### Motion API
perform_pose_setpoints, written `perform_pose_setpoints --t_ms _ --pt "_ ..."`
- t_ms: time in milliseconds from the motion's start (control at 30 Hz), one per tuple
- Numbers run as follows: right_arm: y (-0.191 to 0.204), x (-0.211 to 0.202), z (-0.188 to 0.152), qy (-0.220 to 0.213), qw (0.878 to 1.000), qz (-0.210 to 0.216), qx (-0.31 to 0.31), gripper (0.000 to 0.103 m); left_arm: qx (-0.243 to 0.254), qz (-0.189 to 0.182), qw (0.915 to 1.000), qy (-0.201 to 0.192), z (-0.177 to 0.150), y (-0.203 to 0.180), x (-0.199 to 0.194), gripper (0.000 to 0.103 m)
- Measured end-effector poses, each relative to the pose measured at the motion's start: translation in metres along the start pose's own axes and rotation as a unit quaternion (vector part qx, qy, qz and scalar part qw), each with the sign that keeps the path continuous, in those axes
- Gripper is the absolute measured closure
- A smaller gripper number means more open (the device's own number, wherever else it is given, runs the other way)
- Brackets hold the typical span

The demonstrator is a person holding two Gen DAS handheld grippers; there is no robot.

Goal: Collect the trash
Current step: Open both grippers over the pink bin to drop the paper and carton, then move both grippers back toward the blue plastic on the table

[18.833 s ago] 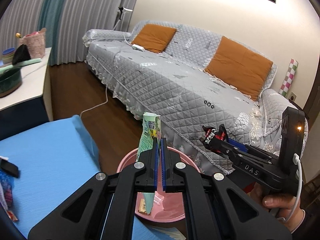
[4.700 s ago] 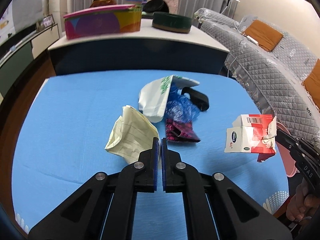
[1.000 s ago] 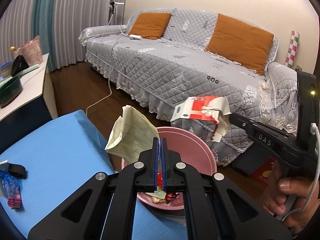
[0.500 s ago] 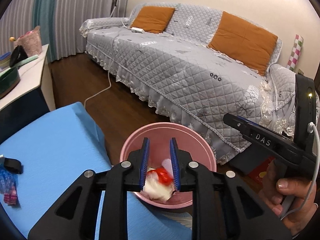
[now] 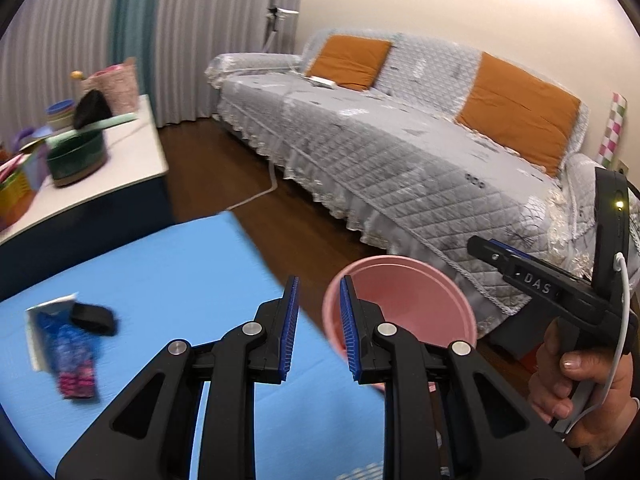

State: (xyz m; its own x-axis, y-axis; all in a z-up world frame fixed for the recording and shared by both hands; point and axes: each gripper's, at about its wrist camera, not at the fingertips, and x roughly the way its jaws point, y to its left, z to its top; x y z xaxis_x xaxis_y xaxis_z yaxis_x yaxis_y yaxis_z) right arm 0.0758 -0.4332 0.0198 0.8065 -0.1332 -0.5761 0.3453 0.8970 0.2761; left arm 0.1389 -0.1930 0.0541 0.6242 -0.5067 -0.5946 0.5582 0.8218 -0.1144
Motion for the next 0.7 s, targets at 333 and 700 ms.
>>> perform_pose_setpoints --t_ms 333,700 --pt "0.07 0.006 -0.015 0.002 0.998 0.05 -0.046 0.068 -0.065 0.064 0.9954 -0.028 -0.018 0.087 -0.051 0.082" --pt "0.146 0.022 -0.034 0.016 0.988 0.126 -0.084 0.09 -0.122 0.138 0.9824 -0.031 -0.042 0.167 -0.09 0.082"
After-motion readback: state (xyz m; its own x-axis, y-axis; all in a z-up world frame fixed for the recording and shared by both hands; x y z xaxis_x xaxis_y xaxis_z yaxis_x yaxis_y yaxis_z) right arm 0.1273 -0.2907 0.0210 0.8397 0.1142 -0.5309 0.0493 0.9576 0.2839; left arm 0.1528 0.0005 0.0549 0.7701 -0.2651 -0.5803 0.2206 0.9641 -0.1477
